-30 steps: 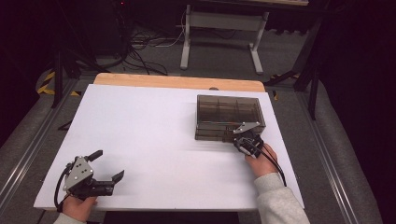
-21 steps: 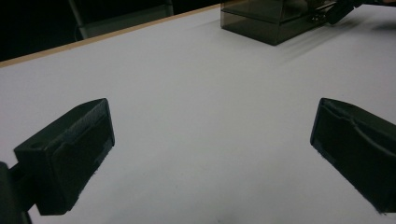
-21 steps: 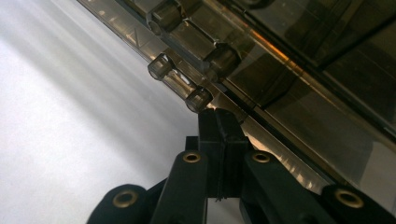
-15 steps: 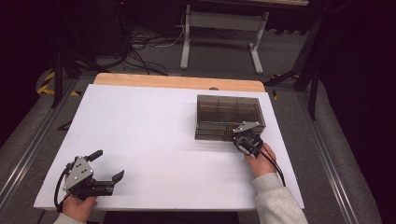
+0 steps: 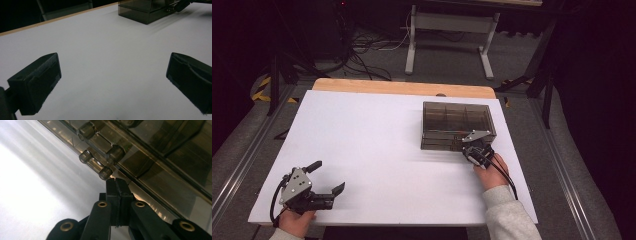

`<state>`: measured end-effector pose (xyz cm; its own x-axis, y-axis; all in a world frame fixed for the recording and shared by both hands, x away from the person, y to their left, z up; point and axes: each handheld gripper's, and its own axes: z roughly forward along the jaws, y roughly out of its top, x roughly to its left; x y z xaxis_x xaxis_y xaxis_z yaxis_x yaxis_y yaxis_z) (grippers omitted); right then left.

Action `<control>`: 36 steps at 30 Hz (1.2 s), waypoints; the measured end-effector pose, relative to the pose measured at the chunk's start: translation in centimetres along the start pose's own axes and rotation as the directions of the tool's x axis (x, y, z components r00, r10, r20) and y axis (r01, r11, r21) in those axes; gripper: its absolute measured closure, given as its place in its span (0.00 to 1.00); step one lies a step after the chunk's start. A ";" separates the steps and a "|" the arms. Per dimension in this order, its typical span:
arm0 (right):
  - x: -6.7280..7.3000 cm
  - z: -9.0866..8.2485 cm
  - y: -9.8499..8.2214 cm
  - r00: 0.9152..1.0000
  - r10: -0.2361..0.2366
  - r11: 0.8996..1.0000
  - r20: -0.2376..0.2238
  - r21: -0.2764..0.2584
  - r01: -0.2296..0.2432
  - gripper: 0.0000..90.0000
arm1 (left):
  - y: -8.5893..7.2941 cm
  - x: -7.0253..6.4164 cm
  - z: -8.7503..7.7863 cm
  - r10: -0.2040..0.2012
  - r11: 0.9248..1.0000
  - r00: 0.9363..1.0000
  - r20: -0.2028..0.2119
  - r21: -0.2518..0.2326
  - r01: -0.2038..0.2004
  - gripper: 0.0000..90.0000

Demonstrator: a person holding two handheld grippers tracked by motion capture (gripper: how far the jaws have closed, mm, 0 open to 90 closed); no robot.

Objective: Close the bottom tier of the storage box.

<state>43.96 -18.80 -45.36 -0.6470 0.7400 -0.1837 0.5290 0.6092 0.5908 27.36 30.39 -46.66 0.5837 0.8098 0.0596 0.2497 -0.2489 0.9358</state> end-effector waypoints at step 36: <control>1.9 -6.3 -0.6 0.993 -0.037 0.979 -0.113 -0.205 0.013 0.51 | 0.0 0.0 0.0 0.005 1.000 1.000 0.003 -0.002 -0.005 0.01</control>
<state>38.95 -19.57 -41.12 -0.7240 0.6802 -0.1151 0.3967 0.5470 0.7372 27.35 30.35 -46.65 0.5869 0.8072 0.0631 0.2454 -0.2516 0.9362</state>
